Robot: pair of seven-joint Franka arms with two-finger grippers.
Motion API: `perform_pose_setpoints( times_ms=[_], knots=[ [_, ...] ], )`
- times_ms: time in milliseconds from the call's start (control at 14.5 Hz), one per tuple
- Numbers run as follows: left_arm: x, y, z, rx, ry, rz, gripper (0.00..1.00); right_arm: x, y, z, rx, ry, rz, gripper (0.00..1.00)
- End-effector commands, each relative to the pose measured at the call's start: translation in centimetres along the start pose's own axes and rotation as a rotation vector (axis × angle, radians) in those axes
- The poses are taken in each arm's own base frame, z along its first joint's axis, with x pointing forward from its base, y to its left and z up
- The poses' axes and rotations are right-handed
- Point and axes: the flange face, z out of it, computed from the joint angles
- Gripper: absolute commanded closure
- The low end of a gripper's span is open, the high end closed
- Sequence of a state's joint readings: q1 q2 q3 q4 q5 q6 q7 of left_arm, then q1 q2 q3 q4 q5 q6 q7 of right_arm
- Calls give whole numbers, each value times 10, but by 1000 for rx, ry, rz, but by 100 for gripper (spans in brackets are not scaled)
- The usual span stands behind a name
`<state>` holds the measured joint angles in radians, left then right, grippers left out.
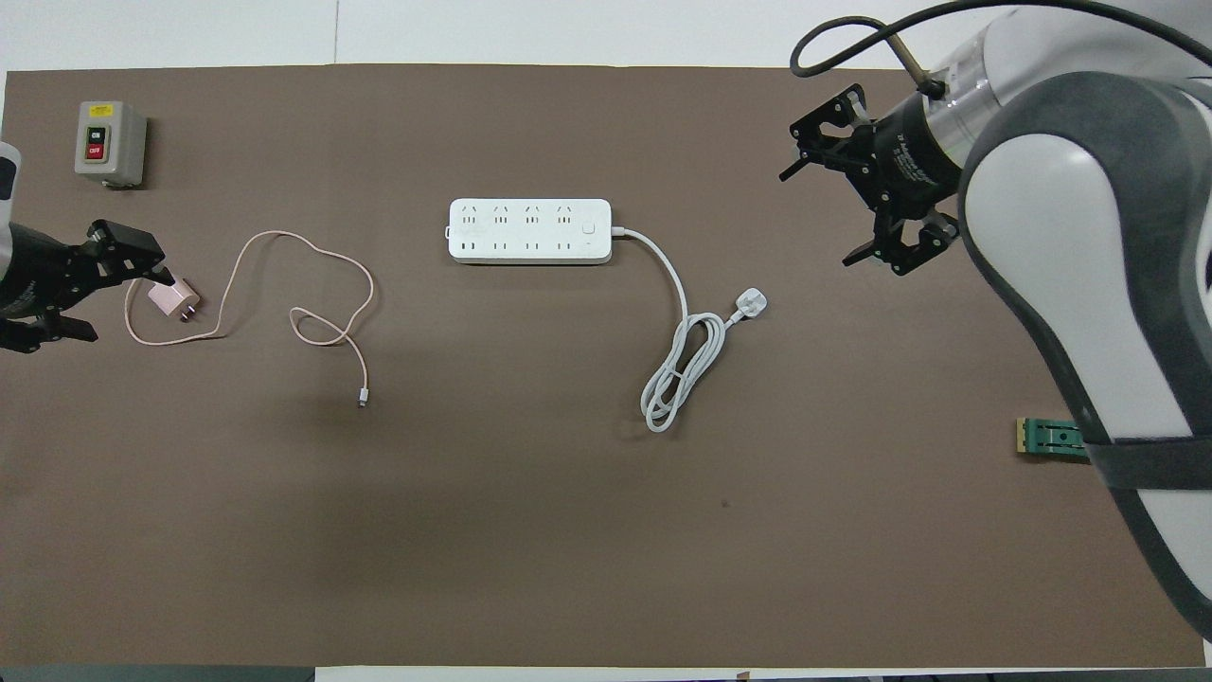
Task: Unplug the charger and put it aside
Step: 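Release the charger with the left gripper while the right gripper withdraws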
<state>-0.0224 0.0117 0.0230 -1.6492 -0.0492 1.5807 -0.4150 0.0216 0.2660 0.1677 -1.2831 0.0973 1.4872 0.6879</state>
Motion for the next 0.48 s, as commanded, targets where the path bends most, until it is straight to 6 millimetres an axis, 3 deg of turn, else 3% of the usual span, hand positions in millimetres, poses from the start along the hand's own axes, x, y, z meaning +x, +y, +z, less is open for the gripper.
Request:
perform_pose_setpoints(
  times_ms=[0, 207, 414],
  knots=[
    [-10, 7, -29, 25, -17, 78, 0, -7, 34, -16, -72, 38, -213, 0],
    [-12, 9, -38, 46, -72, 185, 0, -1, 70, -30, -132, 68, -431, 0],
    [-17, 10, -46, 53, -103, 234, 0, 3, 94, -46, -163, 92, -527, 0]
  ],
)
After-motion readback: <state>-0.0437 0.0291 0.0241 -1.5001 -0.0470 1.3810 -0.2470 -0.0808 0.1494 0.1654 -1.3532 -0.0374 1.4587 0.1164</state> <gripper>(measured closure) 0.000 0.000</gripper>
